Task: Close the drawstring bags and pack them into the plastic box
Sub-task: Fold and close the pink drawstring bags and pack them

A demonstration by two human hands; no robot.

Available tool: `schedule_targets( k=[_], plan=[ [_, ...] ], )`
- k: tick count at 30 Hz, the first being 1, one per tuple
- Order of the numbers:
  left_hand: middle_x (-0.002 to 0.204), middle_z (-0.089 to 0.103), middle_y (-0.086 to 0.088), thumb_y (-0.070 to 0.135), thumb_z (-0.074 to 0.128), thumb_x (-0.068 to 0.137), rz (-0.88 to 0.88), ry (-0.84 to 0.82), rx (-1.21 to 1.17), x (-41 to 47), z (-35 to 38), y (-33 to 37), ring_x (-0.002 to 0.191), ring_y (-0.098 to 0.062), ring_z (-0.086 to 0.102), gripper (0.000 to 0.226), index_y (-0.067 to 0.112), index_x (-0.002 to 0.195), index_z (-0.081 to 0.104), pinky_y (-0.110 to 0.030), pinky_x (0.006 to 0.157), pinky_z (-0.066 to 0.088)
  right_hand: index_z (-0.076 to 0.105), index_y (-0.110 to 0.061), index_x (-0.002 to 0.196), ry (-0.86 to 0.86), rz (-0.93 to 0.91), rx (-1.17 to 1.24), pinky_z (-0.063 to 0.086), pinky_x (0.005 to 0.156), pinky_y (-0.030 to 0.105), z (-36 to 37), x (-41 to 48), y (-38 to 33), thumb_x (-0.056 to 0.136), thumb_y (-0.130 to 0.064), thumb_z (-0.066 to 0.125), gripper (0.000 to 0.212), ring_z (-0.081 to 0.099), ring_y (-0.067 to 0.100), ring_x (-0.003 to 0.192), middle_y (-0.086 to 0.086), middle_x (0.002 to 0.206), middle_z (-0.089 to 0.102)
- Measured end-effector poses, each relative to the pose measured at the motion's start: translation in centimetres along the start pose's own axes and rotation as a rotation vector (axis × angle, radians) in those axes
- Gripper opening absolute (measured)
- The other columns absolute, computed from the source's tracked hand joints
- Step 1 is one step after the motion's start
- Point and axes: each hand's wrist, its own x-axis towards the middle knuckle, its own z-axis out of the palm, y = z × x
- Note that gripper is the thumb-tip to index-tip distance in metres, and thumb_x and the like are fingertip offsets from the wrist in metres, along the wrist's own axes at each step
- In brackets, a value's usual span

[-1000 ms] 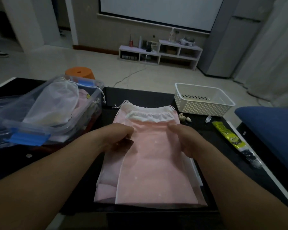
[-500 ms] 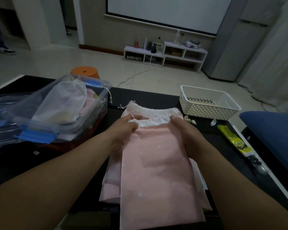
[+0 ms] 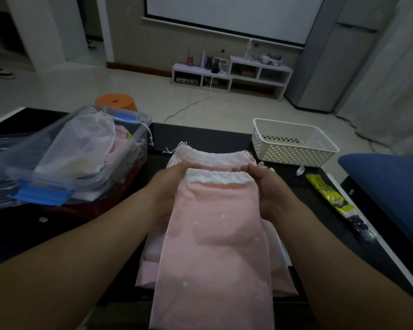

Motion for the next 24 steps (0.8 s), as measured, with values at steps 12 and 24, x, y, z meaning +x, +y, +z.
schedule_targets(
  k=[12, 24],
  plan=[
    [0.064, 0.058, -0.005, 0.023, 0.04, 0.106, 0.022, 0.064, -0.407, 0.7, -0.9, 0.9, 0.075, -0.025, 0.069, 0.045, 0.018, 0.062, 0.043, -0.042, 0.096, 0.053, 0.044, -0.014, 0.075, 0.225, -0.041, 0.332, 0.055, 0.087, 0.035, -0.6, 0.5, -0.5, 0.1, -0.008, 0.039, 0.026, 0.053, 0.017, 0.06, -0.003, 0.046, 0.032],
    [0.055, 0.024, 0.003, 0.027, 0.045, 0.107, 0.281, 0.07, 0.051, 0.8, -0.6, 2.5, 0.049, -0.015, 0.019, 0.047, 0.025, 0.062, 0.035, -0.028, 0.052, 0.035, 0.045, -0.012, 0.064, 0.304, -0.222, -0.007, 0.054, 0.07, 0.036, -1.4, 0.1, -1.8, 0.089, -0.003, 0.041, 0.026, 0.049, 0.02, 0.053, 0.005, 0.051, 0.047]
  ],
)
